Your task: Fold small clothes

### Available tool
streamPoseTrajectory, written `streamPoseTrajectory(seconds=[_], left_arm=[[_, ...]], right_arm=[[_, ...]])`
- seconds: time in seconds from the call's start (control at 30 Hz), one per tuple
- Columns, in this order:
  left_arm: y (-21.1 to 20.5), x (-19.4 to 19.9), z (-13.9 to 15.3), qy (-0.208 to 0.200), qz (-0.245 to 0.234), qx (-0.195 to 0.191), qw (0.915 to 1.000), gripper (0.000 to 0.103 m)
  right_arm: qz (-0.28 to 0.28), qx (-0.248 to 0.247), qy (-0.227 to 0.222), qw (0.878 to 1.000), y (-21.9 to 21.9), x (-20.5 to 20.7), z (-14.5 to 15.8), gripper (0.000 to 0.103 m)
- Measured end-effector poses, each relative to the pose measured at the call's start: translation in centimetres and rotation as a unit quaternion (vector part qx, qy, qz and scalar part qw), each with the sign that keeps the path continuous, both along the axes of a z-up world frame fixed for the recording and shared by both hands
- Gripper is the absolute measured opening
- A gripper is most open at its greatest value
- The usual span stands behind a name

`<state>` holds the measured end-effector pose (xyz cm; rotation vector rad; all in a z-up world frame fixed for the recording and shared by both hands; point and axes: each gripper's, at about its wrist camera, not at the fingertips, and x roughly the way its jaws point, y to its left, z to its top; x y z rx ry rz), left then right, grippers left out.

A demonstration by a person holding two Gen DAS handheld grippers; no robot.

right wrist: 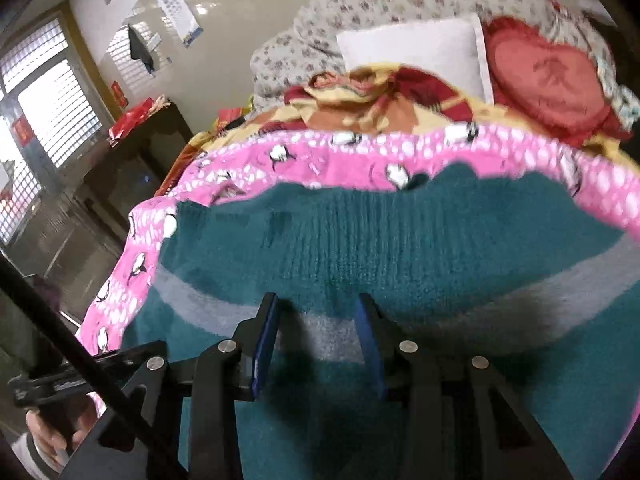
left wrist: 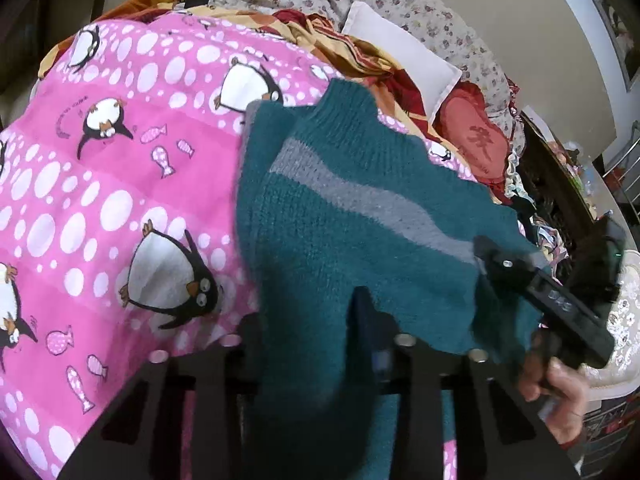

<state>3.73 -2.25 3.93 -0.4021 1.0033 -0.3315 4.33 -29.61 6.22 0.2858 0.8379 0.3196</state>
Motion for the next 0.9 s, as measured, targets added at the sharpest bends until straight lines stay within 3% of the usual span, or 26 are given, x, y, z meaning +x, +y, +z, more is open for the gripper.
streamPoseTrajectory(seconds=[0.17, 0.47, 0.67, 0.8, 0.9], left_arm=[[-0.4, -0.1, 2.2, -0.009, -0.010, -0.006, 0.9999, 0.024], [-4.6, -2.0, 8.5, -0.079, -0.056, 0.021, 0.9951, 0.021], [-12.3, -4.3, 12.6, -0.142, -0.144, 0.047, 0.9783, 0.021], [-18.2, -5.4, 12.0, -0.147, -0.206, 0.050, 0.9662, 0.019], [-22.3, -5.8, 9.8, -0.129, -0.245, 0.039, 0.9601, 0.019]], right_arm=[[0.002, 0.046, 0.007, 0.999, -1.3, 0.0, 0.3, 0.041], [0.001, 0.157, 0.024, 0.987, -4.0, 0.4, -0.7, 0.038], [-0.023, 0.211, 0.007, 0.977, -7.3, -0.3, 0.6, 0.037], [-0.074, 0.215, -0.007, 0.974, -11.7, -1.2, 2.2, 0.039], [-0.097, 0.244, -0.011, 0.965, -15.2, -2.3, 2.4, 0.039]])
